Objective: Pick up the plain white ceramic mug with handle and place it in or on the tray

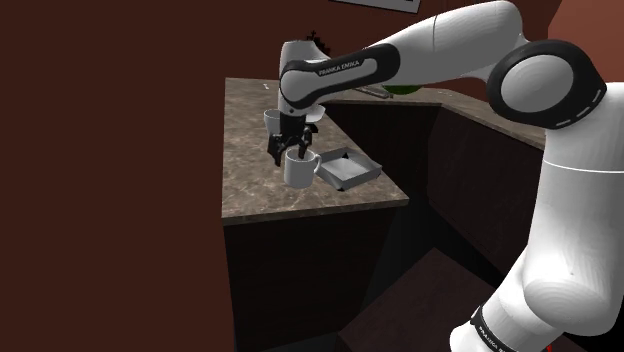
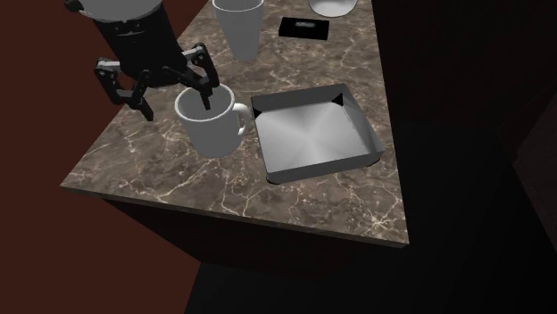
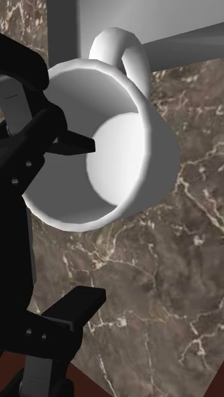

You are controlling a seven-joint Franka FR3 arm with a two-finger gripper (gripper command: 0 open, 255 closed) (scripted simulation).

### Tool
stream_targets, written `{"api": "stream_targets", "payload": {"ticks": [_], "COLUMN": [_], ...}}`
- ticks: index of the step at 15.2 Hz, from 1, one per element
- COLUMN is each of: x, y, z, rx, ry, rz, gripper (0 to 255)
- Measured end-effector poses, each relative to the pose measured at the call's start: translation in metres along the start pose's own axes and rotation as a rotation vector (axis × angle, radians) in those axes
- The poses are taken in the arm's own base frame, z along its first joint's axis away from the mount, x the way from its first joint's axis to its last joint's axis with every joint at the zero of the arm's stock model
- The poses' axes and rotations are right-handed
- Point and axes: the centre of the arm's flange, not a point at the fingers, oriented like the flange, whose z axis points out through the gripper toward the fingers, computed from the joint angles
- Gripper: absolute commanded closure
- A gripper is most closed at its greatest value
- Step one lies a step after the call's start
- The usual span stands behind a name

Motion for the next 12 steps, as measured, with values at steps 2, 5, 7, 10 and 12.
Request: {"api": "stream_targets", "payload": {"ticks": [2,5,7,10,12], "x": [0.000,0.000,0.000,0.000,0.000], "y": [0.000,0.000,0.000,0.000,0.000], "z": [0.012,0.018,0.019,0.019,0.019], "rx": [0.000,0.000,0.000,0.000,0.000], "ry": [0.000,0.000,0.000,0.000,0.000], "rz": [0.000,0.000,0.000,0.000,0.000], "gripper": [0,0,0,255,255]}}
